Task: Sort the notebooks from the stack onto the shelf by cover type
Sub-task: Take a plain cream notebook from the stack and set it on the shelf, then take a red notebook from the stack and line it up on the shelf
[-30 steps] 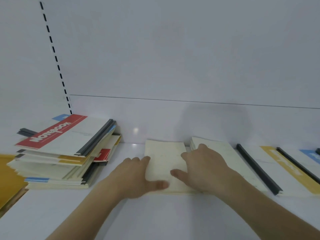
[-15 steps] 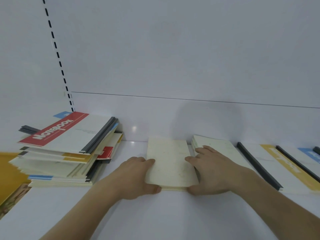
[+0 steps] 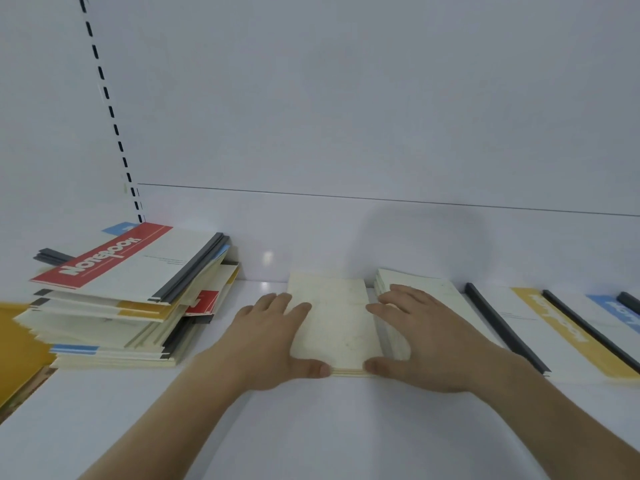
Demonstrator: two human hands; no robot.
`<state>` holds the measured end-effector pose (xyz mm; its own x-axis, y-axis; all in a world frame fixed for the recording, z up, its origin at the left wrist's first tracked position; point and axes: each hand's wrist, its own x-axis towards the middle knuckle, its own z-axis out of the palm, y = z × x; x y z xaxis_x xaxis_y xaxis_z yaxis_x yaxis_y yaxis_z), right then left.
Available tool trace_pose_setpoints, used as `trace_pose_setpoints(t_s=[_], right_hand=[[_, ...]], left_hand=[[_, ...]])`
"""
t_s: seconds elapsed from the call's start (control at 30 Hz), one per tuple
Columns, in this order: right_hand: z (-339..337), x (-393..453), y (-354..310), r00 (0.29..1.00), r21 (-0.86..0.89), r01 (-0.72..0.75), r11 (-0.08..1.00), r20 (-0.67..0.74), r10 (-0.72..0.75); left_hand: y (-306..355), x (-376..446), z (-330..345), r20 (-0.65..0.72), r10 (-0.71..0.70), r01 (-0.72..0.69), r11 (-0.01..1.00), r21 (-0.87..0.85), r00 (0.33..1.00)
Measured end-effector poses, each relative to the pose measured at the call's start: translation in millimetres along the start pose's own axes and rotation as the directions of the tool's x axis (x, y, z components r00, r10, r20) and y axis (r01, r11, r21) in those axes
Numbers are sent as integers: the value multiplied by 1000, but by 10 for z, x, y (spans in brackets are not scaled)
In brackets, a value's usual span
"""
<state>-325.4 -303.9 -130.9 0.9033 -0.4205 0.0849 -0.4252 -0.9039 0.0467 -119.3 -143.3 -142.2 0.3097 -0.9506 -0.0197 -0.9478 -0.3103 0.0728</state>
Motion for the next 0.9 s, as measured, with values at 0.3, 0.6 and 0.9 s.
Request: trace_pose_setpoints(t_s=[0.3,0.6,0.9], right_hand=[[56,-13,-171,976,113,20,993,-216,5],[-22,461,-907,933,98,125,987,-349,-84],[-353,1027,-2066,931,305,64,950,-360,53]], left_hand=[[235,36,18,-352,-37,10,997,-79,935],[-203,-492,-173,-663,-93,51,995,-82,743],[-1261,-993,-515,-608,-358,403,913,-68,709]])
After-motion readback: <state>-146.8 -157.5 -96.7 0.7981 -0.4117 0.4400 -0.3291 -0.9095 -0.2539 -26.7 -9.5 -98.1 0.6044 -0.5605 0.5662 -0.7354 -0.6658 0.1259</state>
